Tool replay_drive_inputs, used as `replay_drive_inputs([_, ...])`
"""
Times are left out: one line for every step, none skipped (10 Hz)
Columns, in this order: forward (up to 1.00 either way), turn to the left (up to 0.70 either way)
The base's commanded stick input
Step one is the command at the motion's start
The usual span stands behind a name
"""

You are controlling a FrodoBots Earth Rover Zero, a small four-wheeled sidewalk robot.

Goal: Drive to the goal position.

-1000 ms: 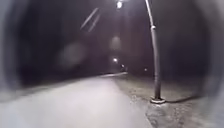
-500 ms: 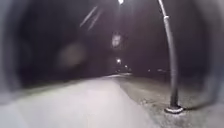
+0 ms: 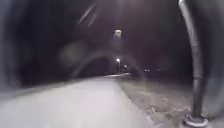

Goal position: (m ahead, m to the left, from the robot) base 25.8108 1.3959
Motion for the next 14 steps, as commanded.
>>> replay_drive_inputs([1.00, 0.00])
replay_drive_inputs([1.00, 0.00])
replay_drive_inputs([1.00, 0.00])
replay_drive_inputs([1.00, 0.00])
replay_drive_inputs([1.00, 0.00])
replay_drive_inputs([1.00, 0.00])
replay_drive_inputs([1.00, 0.00])
replay_drive_inputs([1.00, 0.00])
replay_drive_inputs([1.00, 0.00])
replay_drive_inputs([1.00, 0.00])
replay_drive_inputs([1.00, 0.00])
replay_drive_inputs([1.00, 0.00])
replay_drive_inputs([1.00, 0.00])
replay_drive_inputs([1.00, 0.00])
